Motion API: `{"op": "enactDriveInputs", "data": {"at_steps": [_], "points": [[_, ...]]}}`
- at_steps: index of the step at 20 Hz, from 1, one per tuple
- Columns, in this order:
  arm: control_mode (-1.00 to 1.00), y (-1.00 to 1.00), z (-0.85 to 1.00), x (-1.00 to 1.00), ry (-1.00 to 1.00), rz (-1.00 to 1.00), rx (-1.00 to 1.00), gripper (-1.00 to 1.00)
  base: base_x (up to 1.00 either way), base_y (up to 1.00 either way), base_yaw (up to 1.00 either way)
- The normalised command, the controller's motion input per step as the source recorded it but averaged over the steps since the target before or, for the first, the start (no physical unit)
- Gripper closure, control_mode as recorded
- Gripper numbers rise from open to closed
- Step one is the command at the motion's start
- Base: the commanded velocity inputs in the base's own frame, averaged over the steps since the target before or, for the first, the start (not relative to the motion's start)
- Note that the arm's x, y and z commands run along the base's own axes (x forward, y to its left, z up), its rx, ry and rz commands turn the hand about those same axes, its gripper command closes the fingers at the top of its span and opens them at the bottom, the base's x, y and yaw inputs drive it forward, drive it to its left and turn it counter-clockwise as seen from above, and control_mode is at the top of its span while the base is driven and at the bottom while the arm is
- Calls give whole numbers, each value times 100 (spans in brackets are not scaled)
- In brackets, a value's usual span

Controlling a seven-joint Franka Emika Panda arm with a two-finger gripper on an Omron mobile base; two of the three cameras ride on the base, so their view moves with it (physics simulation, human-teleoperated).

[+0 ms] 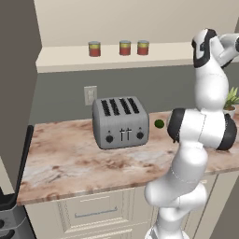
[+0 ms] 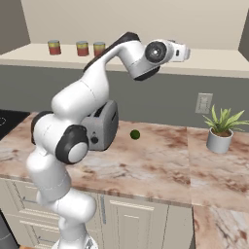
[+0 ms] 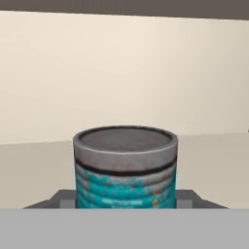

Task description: Stack two cans on top of the other two cans in the cabinet.

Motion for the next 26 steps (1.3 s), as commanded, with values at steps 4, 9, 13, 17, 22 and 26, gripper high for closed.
{"op": "enactDriveInputs", "data": {"at_steps": [4,9,13,17,22,26], "points": [[-100,79,38,0,16,18,0,100,0,0,0],[-100,85,25,0,20,19,0,100,0,0,0],[-100,75,24,0,18,21,0,100,0,0,0],[-100,64,15,0,11,22,0,100,0,0,0],[-100,52,15,4,8,20,0,100,0,0,0],[-100,35,0,3,0,18,0,100,0,0,0]]}}
